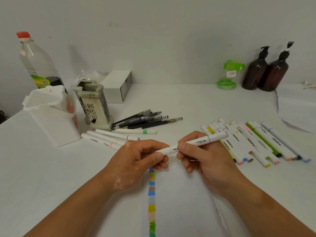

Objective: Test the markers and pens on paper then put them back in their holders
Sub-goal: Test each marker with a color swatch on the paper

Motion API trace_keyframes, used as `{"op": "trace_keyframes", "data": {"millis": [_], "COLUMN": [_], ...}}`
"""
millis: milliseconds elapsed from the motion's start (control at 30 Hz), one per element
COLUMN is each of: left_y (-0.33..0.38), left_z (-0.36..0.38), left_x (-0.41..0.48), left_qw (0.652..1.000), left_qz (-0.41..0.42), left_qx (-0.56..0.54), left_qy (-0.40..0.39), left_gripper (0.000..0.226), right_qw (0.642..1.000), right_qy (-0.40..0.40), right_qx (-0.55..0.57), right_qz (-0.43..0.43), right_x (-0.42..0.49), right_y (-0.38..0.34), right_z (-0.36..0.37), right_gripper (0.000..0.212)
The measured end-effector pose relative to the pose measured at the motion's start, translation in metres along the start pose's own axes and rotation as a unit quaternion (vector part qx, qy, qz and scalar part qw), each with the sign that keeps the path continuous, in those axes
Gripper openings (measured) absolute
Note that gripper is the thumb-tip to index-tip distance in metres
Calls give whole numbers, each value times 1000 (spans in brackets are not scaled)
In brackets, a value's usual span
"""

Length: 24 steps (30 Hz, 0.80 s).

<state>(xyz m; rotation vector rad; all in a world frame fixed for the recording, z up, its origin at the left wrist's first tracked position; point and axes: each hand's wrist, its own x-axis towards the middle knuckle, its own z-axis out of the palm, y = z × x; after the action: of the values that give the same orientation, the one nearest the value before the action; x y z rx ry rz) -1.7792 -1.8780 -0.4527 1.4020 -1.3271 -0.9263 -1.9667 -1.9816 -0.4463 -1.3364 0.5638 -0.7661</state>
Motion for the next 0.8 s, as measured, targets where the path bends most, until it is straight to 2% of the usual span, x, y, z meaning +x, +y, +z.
{"op": "trace_keyframes", "data": {"millis": [267,333,400,433,533,600,667,733,767,800], "left_y": [1,1,2,3,2,2,2,4,5,5], "left_z": [-4,-4,-5,-7,-16,-21,-21,-19,-18,-18], "left_x": [-1,0,2,3,3,0,-1,-1,0,0], "left_qw": [1000,999,999,998,998,999,999,999,998,998], "left_qz": [18,25,34,36,26,6,-10,-17,-20,-24], "left_qx": [14,28,33,34,32,15,-15,-33,-34,-32], "left_qy": [10,6,18,30,56,47,39,39,42,50], "left_gripper": [22,21,21,21,20,18,19,21,22,22], "right_qw": [1000,999,998,998,989,975,976,980,971,957], "right_qy": [-15,-21,-30,-42,-135,-182,-168,-139,-138,-142], "right_qx": [-19,-34,-47,-40,38,66,30,-102,-174,-242], "right_qz": [-5,-7,-14,-17,43,109,138,102,84,70], "right_x": [-3,-3,-3,-3,-5,-6,-7,-10,-12,-13], "right_y": [1,2,-4,-9,-26,-30,-29,-25,-25,-24], "right_z": [5,6,5,1,-14,-19,-13,-2,2,2], "right_gripper": [3,10,4,12,66,80,64,28,18,19]}}
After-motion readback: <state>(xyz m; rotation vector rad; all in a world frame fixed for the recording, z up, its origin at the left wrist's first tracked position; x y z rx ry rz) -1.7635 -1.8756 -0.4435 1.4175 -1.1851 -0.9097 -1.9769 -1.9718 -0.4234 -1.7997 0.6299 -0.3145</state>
